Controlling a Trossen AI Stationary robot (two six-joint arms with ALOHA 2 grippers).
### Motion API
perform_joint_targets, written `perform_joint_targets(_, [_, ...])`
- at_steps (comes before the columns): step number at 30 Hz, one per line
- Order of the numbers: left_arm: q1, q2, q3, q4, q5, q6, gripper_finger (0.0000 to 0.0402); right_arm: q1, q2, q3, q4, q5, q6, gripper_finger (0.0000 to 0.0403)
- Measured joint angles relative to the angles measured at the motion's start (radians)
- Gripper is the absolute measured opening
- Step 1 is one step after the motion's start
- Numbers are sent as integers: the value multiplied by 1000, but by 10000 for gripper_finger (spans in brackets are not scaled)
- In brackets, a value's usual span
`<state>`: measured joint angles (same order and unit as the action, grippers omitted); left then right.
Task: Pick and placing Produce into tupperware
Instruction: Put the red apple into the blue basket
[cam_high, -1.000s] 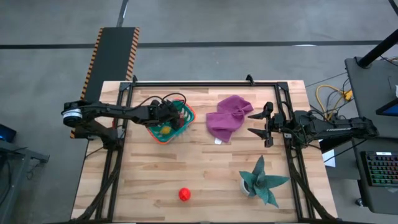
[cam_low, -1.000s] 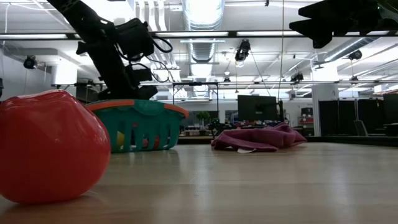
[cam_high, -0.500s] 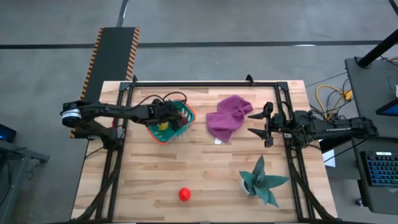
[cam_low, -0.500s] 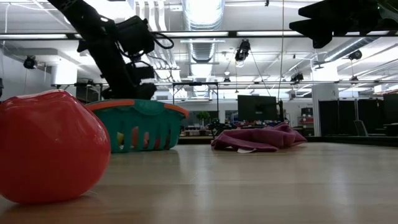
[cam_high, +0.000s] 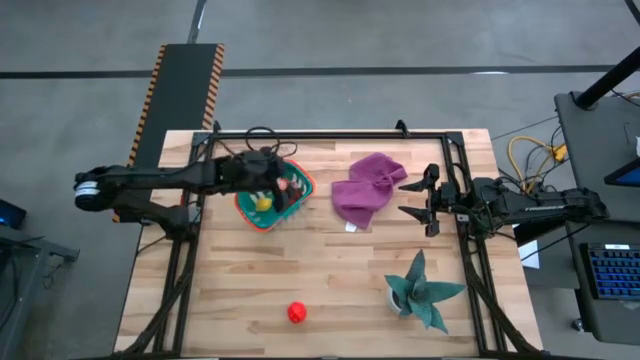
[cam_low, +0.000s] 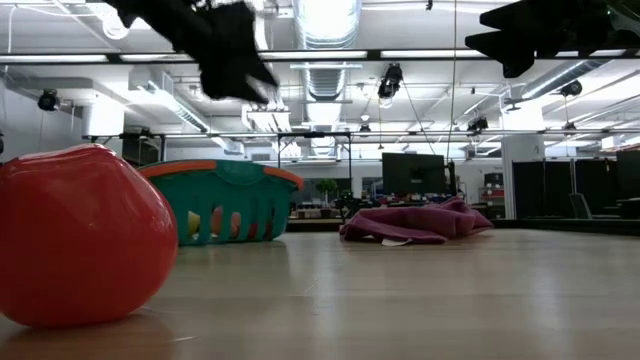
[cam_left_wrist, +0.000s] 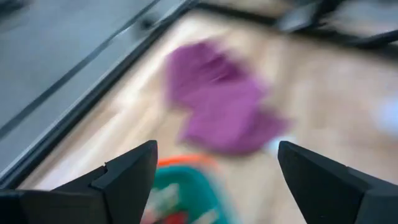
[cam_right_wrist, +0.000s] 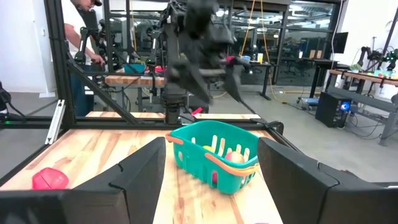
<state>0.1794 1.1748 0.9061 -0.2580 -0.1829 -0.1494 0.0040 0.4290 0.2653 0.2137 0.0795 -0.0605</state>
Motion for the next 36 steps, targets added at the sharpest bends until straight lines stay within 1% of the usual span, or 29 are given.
perform_joint_targets(4, [-47,-50,-3,142,218,77,318,0,0,0,0,0,0,247])
perform_joint_targets(9, [-93,-70,-17,358,512,108,318,0,0,0,0,0,0,247])
perform_joint_targets(11, [-110,-70,-17,436,584,109,318,0,0,0,0,0,0,247])
perform_joint_targets(13, [-123,-67,-19,488,622,110,318,0,0,0,0,0,0,247])
perform_joint_targets(21, [-136,-65,-23,518,619,109,318,0,0,0,0,0,0,247])
perform_joint_targets(25, [-156,-65,-17,518,582,139,318,0,0,0,0,0,1,247])
perform_joint_targets(27, [-181,-69,-9,508,544,166,318,0,0,0,0,0,1,247])
perform_joint_targets(30, [-234,-82,15,448,451,231,318,0,0,0,0,0,8,247])
perform_joint_targets(33, [-306,-95,59,306,298,289,318,0,0,0,-1,0,9,247])
perform_joint_targets(36, [-379,-106,96,199,167,295,318,0,0,0,-7,0,9,247])
